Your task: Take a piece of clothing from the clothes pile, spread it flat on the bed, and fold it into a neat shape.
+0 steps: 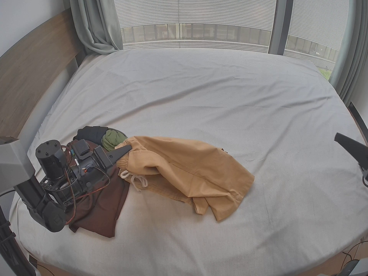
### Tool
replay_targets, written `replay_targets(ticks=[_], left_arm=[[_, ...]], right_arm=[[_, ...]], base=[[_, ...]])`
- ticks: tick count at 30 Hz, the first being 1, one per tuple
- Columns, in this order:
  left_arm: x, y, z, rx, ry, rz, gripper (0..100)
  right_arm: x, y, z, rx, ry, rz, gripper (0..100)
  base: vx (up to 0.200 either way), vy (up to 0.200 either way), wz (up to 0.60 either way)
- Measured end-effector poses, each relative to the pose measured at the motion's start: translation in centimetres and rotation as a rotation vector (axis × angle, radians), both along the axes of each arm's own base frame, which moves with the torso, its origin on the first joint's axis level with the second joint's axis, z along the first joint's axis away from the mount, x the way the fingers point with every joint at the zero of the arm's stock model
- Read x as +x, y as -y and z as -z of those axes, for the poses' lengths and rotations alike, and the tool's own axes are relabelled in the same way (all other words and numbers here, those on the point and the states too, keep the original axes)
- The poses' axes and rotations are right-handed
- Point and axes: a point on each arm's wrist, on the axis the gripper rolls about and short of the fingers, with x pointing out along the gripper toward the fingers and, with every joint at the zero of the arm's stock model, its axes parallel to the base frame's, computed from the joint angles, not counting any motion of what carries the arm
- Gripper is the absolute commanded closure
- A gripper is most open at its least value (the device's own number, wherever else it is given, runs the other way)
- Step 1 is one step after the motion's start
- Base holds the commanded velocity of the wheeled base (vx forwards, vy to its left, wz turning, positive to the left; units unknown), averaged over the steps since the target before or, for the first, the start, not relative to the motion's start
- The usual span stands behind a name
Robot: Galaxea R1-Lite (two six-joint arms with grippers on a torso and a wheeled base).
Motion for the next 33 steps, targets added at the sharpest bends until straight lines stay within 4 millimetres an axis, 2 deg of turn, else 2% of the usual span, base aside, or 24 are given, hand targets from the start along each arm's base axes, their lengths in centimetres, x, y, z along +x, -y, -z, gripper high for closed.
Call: replay_targets(ticks=[7, 15, 18, 21, 29, 33], left_arm=[[0.0, -0.1, -0.1, -0.001, 0.003, -0.001, 100], [0.0, -0.2, -0.1, 0.000, 0.006, -0.005, 100], [0.0, -0.2, -0.1, 0.001, 0.006, -0.005, 100], [0.1, -0.3, -0.1, 0.002, 0.007, -0.009, 100], [0.5, -0.7, 0.3, 0.004, -0.001, -0.021, 100], [0.6, -0.8, 0.3, 0.005, -0.003, -0.023, 100]], right_arm=[[3.9, -1.1, 1.1, 0.004, 0.007, -0.005, 0], [7.4, -2.0, 4.8, -0.019, -0.099, -0.005, 0], [8.7, -2.3, 5.8, -0.013, -0.083, -0.009, 0], [9.7, -2.6, 6.9, -0.006, -0.081, -0.012, 0], [11.4, -3.2, 10.7, 0.056, -0.278, -0.056, 0], [12.2, -3.4, 12.2, 0.057, -0.322, -0.061, 0]], base=[[0.000, 0.000, 0.00], [0.000, 0.000, 0.00], [0.000, 0.000, 0.00], [0.000, 0.000, 0.00], [0.000, 0.000, 0.00], [0.000, 0.000, 0.00]])
